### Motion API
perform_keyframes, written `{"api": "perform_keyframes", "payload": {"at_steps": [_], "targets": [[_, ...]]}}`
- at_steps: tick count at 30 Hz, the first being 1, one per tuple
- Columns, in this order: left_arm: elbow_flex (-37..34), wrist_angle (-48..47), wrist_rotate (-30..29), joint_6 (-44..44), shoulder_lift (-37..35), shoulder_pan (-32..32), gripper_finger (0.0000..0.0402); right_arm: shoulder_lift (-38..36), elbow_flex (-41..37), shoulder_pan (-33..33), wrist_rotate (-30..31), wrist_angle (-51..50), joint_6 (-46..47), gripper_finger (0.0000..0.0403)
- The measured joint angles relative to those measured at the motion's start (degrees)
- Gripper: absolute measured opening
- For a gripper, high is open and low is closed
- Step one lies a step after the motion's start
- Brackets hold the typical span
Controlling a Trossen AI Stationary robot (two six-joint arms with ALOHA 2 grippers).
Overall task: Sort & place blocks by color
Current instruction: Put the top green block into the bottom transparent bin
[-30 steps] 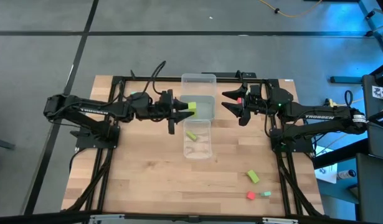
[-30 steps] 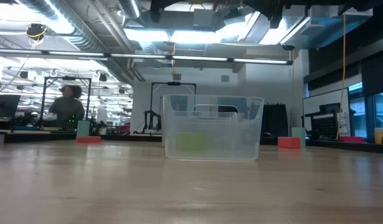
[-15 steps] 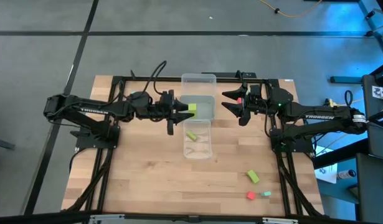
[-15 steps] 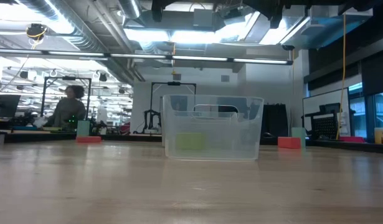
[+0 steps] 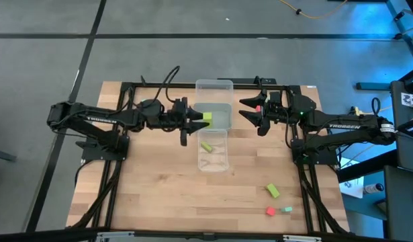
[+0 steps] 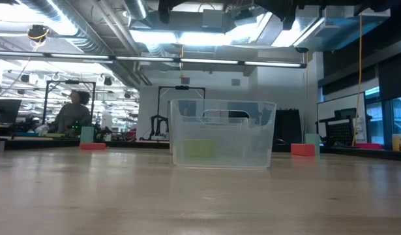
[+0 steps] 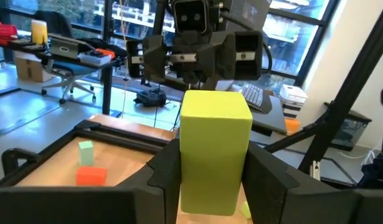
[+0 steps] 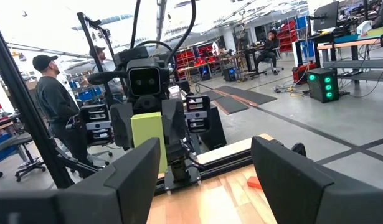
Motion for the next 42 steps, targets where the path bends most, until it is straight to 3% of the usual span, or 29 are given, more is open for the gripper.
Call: {"api": "perform_keyframes", "payload": {"at_steps": [7, 11, 15, 24, 33, 42], "targets": [[10.5, -17.6, 3.3, 4.9, 8.9, -0.8, 0.0124, 0.0, 0.0, 0.0, 0.0, 0.3, -0.2, 0.0255], [19.0, -29.2, 7.5, 9.2, 18.3, -0.8, 0.0124, 0.0, 0.0, 0.0, 0.0, 0.4, -0.2, 0.0255], [24.9, -38.8, 7.8, 13.2, 26.5, -1.3, 0.0124, 0.0, 0.0, 0.0, 0.1, 0.4, -0.2, 0.0255], [26.0, -42.0, 9.6, 15.2, 36.5, -2.8, 0.0124, 0.0, 0.0, -0.1, 0.0, -0.4, -0.4, 0.0255], [26.0, -44.8, 10.4, 16.8, 39.8, -2.9, 0.0124, 0.0, 0.1, 0.0, 0.0, 0.0, -0.4, 0.0255], [25.9, -47.6, 6.2, 18.3, 39.7, -2.5, 0.0124, 0.0, 0.1, 0.0, 0.0, -0.3, -0.3, 0.0255]]}}
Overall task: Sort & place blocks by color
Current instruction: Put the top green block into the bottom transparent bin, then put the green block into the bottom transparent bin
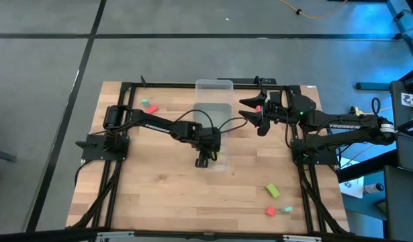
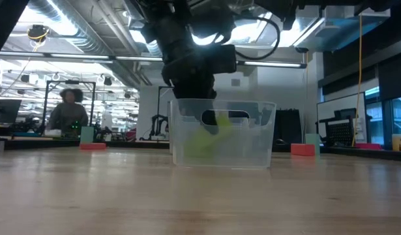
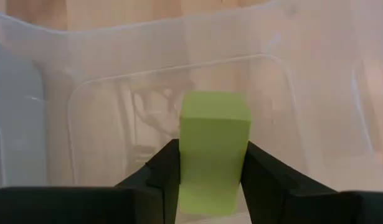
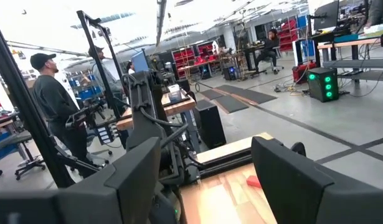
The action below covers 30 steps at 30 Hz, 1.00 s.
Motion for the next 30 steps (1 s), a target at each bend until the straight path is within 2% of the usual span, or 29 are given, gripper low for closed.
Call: {"api": "perform_keyframes", "payload": {"at_steps": [9, 18, 30], "targets": [[0.0, -2.4, 0.0, 0.2, 0.0, 0.1, 0.0125, -0.5, 0.0, 0.0, 0.0, 0.1, -0.1, 0.0255], [0.0, -2.2, -0.4, 0.2, 0.0, 0.2, 0.0159, -0.5, 0.0, 0.0, 0.0, 0.0, -0.1, 0.0255], [0.0, -2.3, 1.4, -2.0, 0.0, 0.6, 0.0165, -0.5, 0.0, 0.0, 0.0, 0.0, -0.1, 0.0255]]}}
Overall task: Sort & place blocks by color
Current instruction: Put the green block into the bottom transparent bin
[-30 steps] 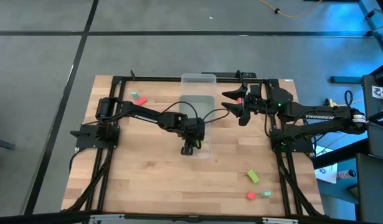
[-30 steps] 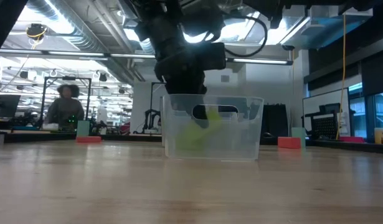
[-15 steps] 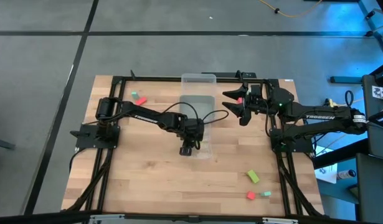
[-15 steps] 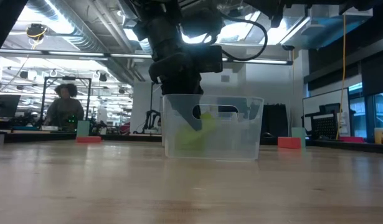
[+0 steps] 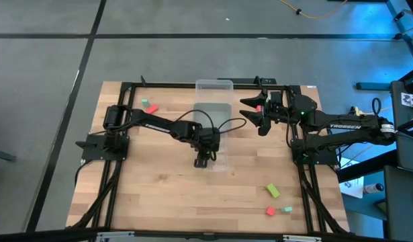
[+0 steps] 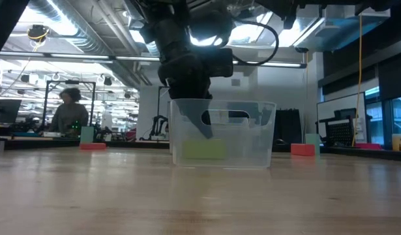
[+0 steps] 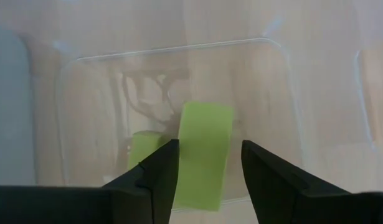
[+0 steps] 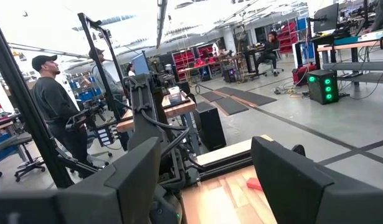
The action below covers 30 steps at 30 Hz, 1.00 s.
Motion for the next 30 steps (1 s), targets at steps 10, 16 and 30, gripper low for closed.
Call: {"api": "perform_keyframes", "payload": {"at_steps": [10, 16, 30], "targets": [[0.0, -0.1, 0.1, -2.5, -4.6, 1.8, 0.0164, 0.0, 0.0, 0.0, 0.0, -0.2, 0.0, 0.0255], [0.0, 0.1, -0.3, -3.0, -9.5, 3.6, 0.0163, 0.0, -0.1, 0.0, 0.0, -0.3, 0.0, 0.0255], [0.1, 8.9, -4.6, -4.0, -20.4, 5.2, 0.0161, 0.0, -0.1, 0.0, 0.0, -0.3, 0.2, 0.0255]]}}
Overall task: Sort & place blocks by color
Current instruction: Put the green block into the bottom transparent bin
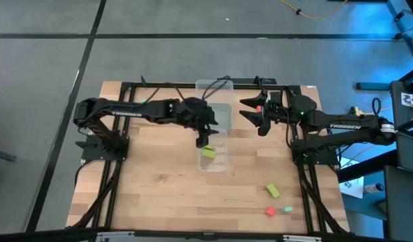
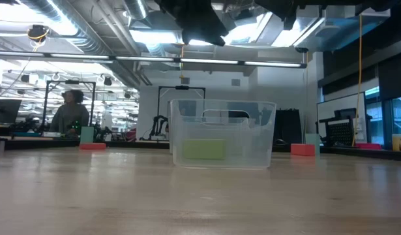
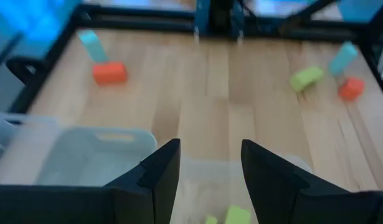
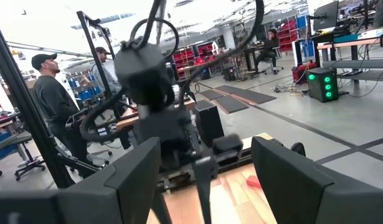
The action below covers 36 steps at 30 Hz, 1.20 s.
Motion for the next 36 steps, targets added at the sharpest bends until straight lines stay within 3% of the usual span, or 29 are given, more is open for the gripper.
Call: {"api": "perform_keyframes", "payload": {"at_steps": [8, 27, 30, 36], "targets": [[0.0, 1.8, 4.8, -0.5, -0.6, 2.7, 0.0161, 0.0, 0.0, 0.0, 0.0, -0.7, -0.1, 0.0255], [-0.4, 10.2, 9.5, -2.0, -3.1, 4.2, 0.0161, 0.0, 0.0, 0.0, 0.0, -2.2, 0.0, 0.0255], [-5.0, 16.2, 9.1, -3.2, -7.2, 4.8, 0.0161, 0.0, 0.0, 0.0, 0.0, -2.2, 0.0, 0.0255], [-23.3, 33.3, 4.0, -11.2, -20.5, 6.0, 0.0161, 0.0, 0.2, 0.0, -0.1, -3.1, 3.2, 0.0255]]}}
